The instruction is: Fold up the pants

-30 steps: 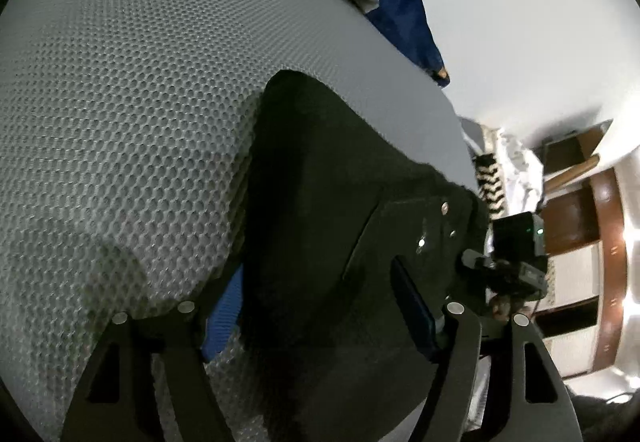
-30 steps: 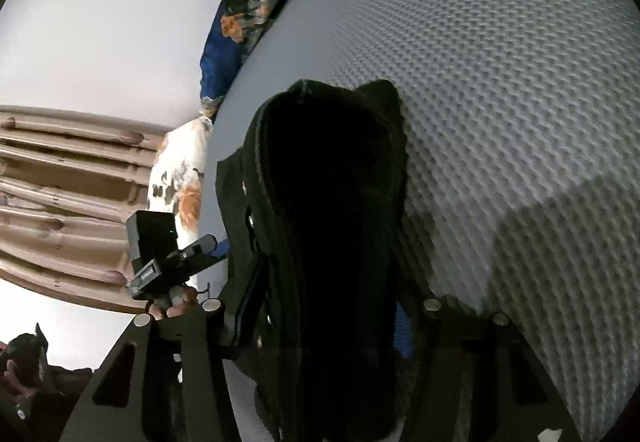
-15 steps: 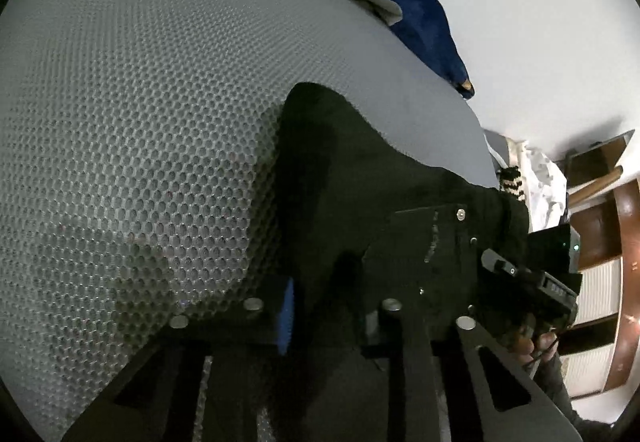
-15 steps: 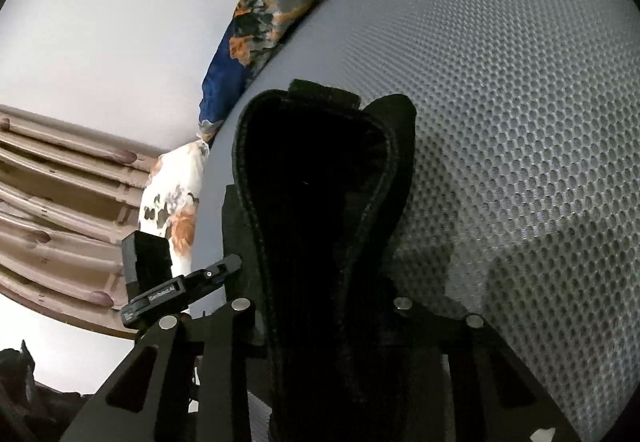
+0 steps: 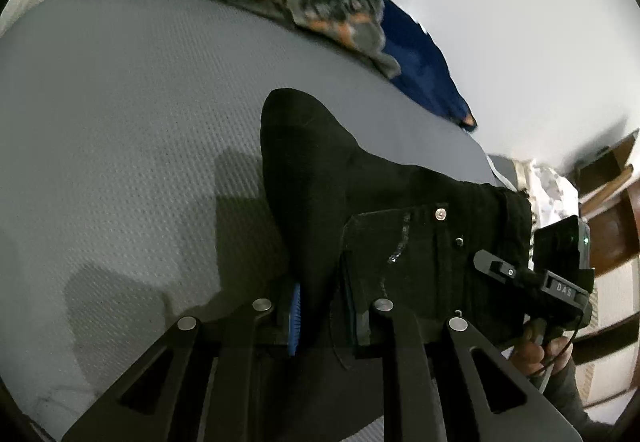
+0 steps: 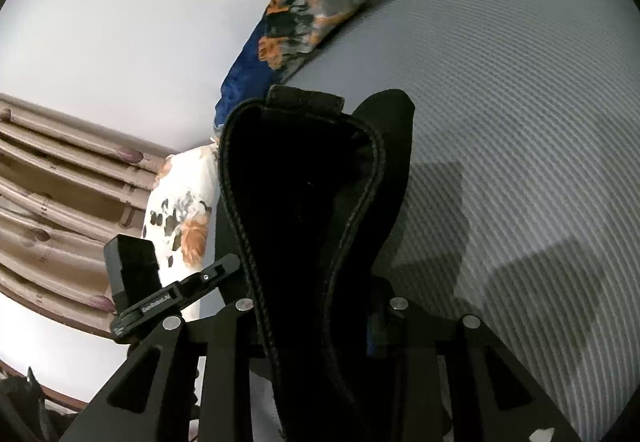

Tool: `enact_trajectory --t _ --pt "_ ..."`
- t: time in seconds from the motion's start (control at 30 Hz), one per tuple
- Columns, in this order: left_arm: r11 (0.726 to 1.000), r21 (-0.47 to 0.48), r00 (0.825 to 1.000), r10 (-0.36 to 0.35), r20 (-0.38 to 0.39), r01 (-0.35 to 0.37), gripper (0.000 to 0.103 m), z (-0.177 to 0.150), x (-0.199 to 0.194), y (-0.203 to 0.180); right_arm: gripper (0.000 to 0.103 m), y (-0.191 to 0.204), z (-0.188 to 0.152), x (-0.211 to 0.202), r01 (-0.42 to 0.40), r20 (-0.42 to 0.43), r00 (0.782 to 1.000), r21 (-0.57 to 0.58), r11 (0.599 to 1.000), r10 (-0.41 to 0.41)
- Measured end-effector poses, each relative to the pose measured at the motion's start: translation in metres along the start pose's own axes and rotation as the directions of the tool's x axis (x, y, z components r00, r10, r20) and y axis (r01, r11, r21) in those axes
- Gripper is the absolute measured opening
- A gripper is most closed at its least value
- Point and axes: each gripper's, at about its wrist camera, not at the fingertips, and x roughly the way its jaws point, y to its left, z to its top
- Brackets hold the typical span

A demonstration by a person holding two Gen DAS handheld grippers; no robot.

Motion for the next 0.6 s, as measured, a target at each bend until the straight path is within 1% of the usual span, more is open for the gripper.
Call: enact_trajectory --t 0.13,0.3,0.6 --pt "0.999 0.003 0.998 0.051 0.033 -0.051 0.018 0.023 -0.006 0.01 0.028 0.01 0.021 0.024 -0.008 -0.018 1.0 -0.016 1.0 0.008" --pt "0.996 -0.009 0.995 0.088 0.046 -0.087 0.018 0.047 -0.001 0.021 0.028 0.016 0.047 0.053 -0.011 -0.036 0.999 -0.011 1.0 0.011" --pt "0.992 -0.021 0.989 0.127 0.074 -0.126 0.018 0.081 0.014 0.038 0.028 0.017 0.079 0.073 0.002 -0.034 0.999 -0.011 1.0 -0.002"
